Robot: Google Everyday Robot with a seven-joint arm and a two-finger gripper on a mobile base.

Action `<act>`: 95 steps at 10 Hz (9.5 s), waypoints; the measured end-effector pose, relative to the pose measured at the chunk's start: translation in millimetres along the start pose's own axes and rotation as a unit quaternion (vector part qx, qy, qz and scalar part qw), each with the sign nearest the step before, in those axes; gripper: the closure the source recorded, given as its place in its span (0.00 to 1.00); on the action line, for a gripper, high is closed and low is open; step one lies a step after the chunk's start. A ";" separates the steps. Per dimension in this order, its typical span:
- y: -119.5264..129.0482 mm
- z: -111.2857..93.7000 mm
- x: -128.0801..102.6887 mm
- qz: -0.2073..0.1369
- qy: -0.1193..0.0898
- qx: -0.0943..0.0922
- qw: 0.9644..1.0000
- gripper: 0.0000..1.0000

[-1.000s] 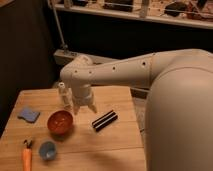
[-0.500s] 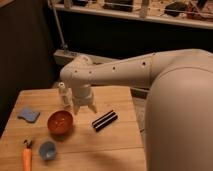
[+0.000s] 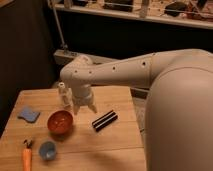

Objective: Push the ceramic bowl across the table

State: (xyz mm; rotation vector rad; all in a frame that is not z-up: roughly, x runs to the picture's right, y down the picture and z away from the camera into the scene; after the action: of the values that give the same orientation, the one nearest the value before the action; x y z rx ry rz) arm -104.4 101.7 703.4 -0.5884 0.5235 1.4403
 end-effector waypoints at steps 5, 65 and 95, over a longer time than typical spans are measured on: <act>0.6 -0.9 0.0 -0.001 -0.001 -0.001 1.000 0.35; 143.6 132.8 21.7 -0.796 0.013 0.079 0.600 0.35; -67.1 164.4 109.6 -0.513 0.088 0.086 0.849 0.35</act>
State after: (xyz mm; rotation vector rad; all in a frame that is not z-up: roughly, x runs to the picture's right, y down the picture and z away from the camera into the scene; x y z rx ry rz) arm -33.1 289.6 759.4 -0.7024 0.3696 0.3141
